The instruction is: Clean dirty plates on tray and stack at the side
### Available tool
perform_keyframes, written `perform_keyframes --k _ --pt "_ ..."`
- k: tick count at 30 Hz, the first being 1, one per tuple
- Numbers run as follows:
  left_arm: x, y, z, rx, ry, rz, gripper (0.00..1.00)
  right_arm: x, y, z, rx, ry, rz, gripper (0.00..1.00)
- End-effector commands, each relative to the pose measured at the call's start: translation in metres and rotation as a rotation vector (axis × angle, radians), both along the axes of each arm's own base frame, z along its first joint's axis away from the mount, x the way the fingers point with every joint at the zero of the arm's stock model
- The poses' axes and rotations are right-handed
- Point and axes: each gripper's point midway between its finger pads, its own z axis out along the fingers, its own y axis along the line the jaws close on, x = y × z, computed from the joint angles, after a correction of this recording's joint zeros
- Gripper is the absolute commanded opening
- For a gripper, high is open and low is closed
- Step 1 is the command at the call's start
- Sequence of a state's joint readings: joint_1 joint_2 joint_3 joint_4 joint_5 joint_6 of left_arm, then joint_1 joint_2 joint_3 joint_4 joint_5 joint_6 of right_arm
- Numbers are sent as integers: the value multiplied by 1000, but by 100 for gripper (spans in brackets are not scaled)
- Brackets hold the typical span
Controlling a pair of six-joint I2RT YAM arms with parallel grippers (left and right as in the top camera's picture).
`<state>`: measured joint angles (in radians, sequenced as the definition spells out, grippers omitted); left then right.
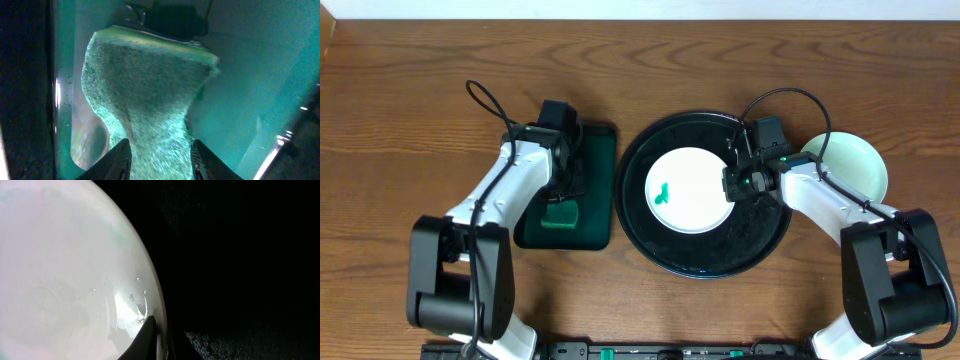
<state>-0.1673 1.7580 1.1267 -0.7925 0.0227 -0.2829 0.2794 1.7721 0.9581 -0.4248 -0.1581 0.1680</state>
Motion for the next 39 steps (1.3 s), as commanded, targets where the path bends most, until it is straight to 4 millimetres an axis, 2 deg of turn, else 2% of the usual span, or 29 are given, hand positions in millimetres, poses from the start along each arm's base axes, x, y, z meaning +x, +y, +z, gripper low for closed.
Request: perform_keyframes --k 1,6,10,19,24,26,28,30,35,39 --pt "-5 16 -12 22 42 23 40 -4 3 -4 0 13 12 6" --pt "-7 23 -15 15 56 49 40 -4 3 -4 1 13 12 7" --pt "-9 23 -17 16 63 48 39 -4 3 -4 0 14 12 15" --pt "-16 24 -34 15 54 48 38 -4 3 -5 0 14 12 11" --pt "-16 24 -35 15 49 48 29 -4 3 -5 0 13 12 11" --pt "-17 24 -36 15 52 49 22 -4 3 -5 0 13 12 11" --pt "-18 24 -36 15 56 49 8 -4 3 -5 0 13 12 11" --pt "-19 23 -36 11 58 48 7 -4 3 -5 0 13 12 11" --pt "-15 19 -21 -17 20 47 7 -4 3 -5 1 14 12 13" --pt "-5 18 9 -32 -86 46 7 -5 5 -4 11 16 15 24"
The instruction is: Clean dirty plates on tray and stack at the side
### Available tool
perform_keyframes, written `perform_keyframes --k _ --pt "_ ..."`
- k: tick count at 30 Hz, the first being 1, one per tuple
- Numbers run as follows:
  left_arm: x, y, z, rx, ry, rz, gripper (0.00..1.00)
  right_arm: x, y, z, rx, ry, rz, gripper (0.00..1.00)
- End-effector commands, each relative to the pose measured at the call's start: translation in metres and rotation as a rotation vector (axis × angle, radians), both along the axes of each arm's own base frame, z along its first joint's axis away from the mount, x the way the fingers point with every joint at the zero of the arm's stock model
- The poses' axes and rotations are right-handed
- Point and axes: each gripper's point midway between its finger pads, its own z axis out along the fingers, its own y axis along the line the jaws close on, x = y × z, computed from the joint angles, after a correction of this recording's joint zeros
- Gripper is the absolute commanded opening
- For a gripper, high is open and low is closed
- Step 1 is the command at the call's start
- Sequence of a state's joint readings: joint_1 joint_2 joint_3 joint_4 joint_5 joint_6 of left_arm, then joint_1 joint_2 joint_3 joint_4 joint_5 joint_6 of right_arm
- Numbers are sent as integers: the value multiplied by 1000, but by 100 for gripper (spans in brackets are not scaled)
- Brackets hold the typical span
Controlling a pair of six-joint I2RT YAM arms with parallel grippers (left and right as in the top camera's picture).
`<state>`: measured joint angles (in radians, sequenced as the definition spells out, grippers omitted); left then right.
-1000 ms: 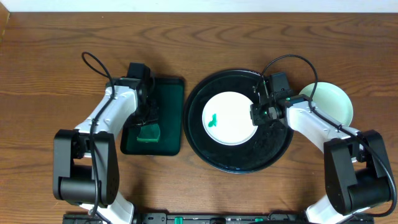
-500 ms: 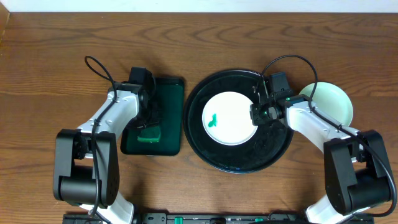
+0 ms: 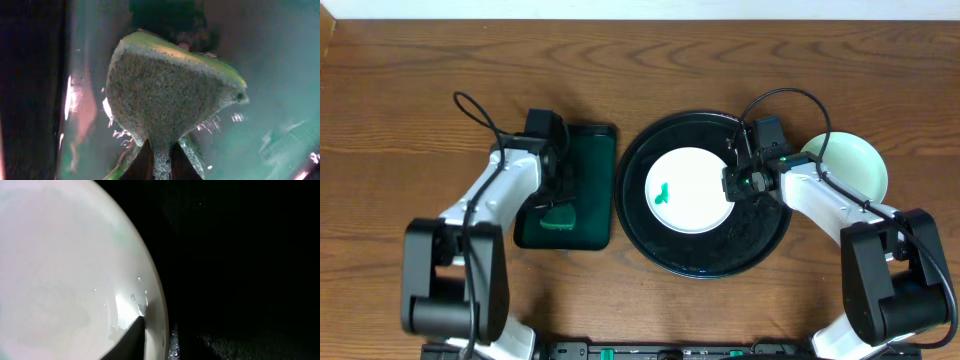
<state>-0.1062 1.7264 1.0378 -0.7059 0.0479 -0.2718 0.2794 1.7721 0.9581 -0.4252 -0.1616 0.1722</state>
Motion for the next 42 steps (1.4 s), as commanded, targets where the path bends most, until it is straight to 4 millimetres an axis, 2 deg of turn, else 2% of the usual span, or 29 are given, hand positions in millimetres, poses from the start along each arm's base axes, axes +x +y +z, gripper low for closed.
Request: perform_keyframes --k 1,6,14,17,22,28,35,42 --pt "1 2 30 -6 -89 -1 7 -5 5 -4 11 14 19 24" --pt "-1 2 79 -20 -228 -1 7 -4 8 -3 23 11 24 38" --pt "-5 2 142 -41 -427 0 7 -4 8 -3 23 11 24 49" --pt "-7 0 159 -57 -428 -6 7 -4 8 -3 23 11 23 49" --pt "-12 -1 177 -62 -391 -8 7 -4 8 -3 22 11 23 35" --pt "-19 -1 171 -56 -329 -7 7 -4 8 -3 22 12 23 22" --pt "-20 -1 145 -47 -235 -6 7 -4 8 -3 22 11 23 6" --pt "-18 -1 111 -35 -115 -5 7 -4 8 -3 22 11 23 4"
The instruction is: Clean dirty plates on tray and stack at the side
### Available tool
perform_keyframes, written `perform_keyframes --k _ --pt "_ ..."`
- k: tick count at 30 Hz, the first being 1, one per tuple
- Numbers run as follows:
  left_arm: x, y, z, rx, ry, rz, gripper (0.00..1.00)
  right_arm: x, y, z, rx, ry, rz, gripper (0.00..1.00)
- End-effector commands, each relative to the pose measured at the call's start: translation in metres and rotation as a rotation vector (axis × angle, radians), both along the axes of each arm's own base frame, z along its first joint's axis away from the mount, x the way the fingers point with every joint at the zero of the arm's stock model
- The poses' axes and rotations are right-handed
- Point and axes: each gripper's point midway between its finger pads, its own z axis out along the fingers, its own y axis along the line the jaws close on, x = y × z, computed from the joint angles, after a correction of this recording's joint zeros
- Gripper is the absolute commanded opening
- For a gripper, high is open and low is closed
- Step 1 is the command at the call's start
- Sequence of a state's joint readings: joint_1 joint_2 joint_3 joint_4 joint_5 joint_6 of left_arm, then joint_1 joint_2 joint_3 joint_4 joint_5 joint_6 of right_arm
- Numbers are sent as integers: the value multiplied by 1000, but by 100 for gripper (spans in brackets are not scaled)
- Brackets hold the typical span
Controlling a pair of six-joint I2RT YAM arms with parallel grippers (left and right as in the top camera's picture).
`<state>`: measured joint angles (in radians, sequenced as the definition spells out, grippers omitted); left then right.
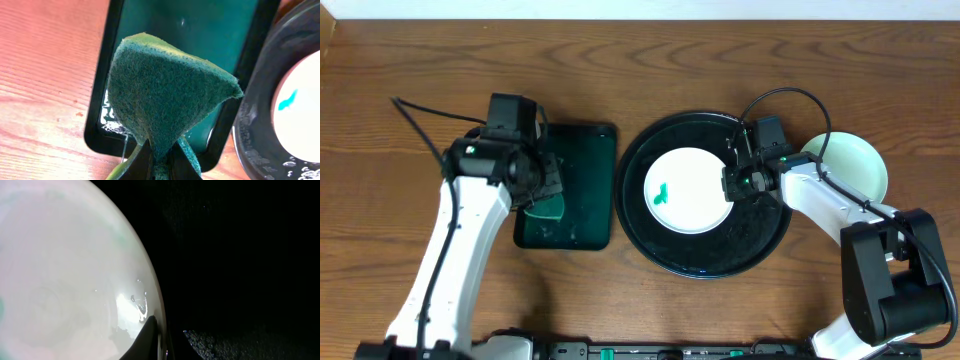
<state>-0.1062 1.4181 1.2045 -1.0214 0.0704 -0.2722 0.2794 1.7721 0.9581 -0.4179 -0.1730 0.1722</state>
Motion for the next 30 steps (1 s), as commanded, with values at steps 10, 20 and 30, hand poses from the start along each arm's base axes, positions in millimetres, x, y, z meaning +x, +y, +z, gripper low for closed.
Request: perform_keyframes --k 10,20,30 --pt "4 0 -45 15 146 -2 8 -5 5 -4 10 15 19 1" --pt "5 0 -48 16 152 -4 7 -6 5 -4 9 19 20 1" --pt "9 -14 -48 17 127 -49 7 -6 5 -4 9 19 20 5"
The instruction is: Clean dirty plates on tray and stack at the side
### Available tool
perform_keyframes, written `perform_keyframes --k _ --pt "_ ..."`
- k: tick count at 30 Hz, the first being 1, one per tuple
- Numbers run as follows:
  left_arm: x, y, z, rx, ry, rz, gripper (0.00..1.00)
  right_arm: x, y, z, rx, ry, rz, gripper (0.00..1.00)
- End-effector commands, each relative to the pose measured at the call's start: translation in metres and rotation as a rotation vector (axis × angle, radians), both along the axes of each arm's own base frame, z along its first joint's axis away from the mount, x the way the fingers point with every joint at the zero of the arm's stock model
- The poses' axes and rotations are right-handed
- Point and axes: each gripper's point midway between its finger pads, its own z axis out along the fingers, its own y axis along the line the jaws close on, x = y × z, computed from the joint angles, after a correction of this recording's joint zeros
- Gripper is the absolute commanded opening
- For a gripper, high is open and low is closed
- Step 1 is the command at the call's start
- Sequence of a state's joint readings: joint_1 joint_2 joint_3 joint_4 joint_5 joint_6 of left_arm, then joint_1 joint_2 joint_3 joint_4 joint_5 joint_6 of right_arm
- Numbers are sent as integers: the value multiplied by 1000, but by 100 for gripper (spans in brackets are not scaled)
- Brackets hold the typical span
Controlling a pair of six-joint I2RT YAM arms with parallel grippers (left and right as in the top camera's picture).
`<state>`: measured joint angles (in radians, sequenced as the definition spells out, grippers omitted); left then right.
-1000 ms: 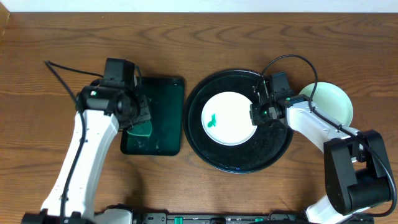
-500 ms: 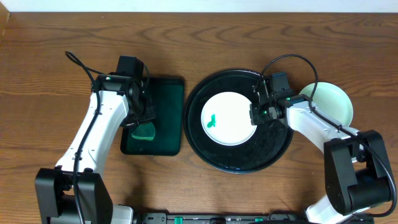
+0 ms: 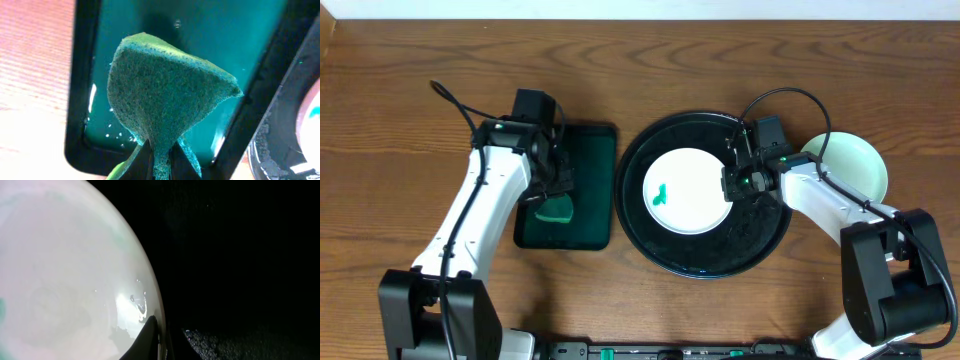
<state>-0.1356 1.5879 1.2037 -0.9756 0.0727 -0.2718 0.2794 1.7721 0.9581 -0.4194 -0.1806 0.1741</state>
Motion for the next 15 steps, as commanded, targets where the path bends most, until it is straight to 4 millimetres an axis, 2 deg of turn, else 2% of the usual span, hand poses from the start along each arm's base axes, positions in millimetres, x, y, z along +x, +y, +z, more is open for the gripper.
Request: perform_keyframes --k 1,15 --pt "-1 -5 -2 2 0 -22 7 -5 4 -5 2 15 19 4" --pt "-1 -5 -2 2 -1 -23 7 -5 4 -5 2 15 19 1"
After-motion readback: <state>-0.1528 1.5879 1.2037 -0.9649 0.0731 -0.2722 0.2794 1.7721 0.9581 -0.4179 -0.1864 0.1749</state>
